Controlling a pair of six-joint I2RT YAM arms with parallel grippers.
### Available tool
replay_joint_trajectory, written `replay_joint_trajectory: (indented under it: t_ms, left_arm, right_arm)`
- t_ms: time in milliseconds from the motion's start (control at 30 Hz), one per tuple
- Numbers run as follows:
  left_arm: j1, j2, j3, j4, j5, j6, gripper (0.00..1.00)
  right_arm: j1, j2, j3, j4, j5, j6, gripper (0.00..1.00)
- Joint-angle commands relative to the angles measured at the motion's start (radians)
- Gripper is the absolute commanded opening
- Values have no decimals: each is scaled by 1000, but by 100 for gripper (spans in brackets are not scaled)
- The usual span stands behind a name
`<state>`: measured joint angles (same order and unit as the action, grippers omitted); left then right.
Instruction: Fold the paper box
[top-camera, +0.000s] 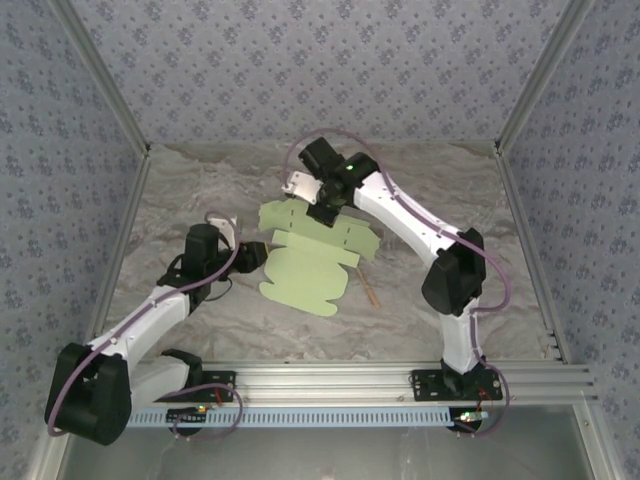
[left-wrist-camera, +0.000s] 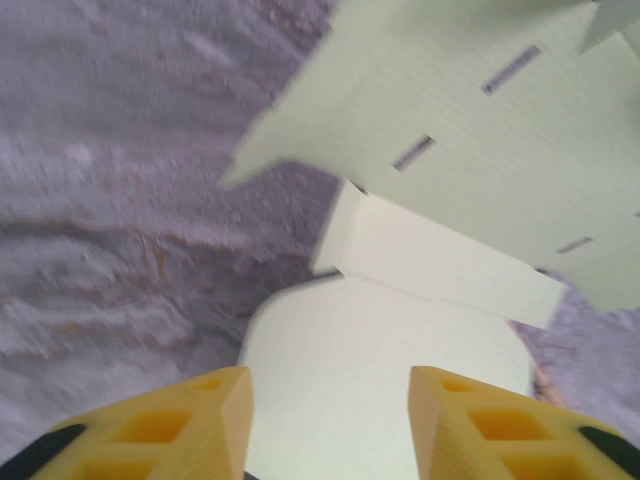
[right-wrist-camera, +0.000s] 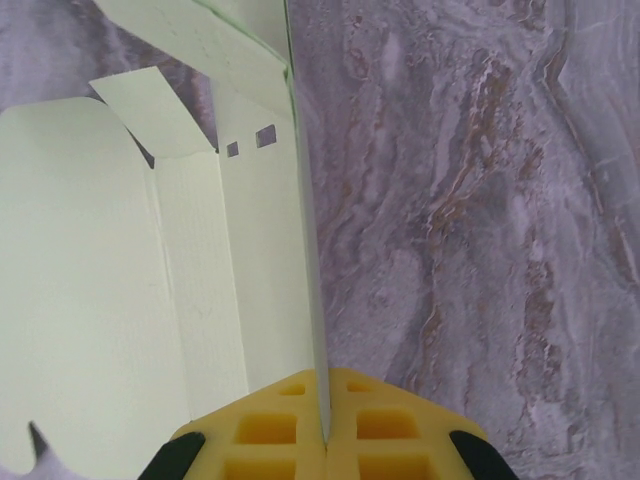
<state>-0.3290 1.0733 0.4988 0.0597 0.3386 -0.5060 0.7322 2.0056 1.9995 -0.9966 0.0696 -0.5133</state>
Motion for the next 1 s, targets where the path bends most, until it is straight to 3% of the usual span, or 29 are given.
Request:
replay_joint_trajectory:
  t_ms: [0,267,500,700,967]
  left_arm:
    - [-14,-2,-38,47,79,-116,40]
    - [-17,100,-93,132,96,-184,26]
    - [14,207,-115,207,98,-207,19]
    - [33,257,-136,265,93,-218,16]
    - [120,203,-109,220,80,-176,16]
  right_arm:
    - [30,53,-3,96,157,-22,0]
    - [107,101,-78,292,361,-86,0]
    - [141,54,-263,534,465,-166,0]
    - [157,-4,-435,755,505,-267,0]
    - [170,-71,-628,1025,520,-457,0]
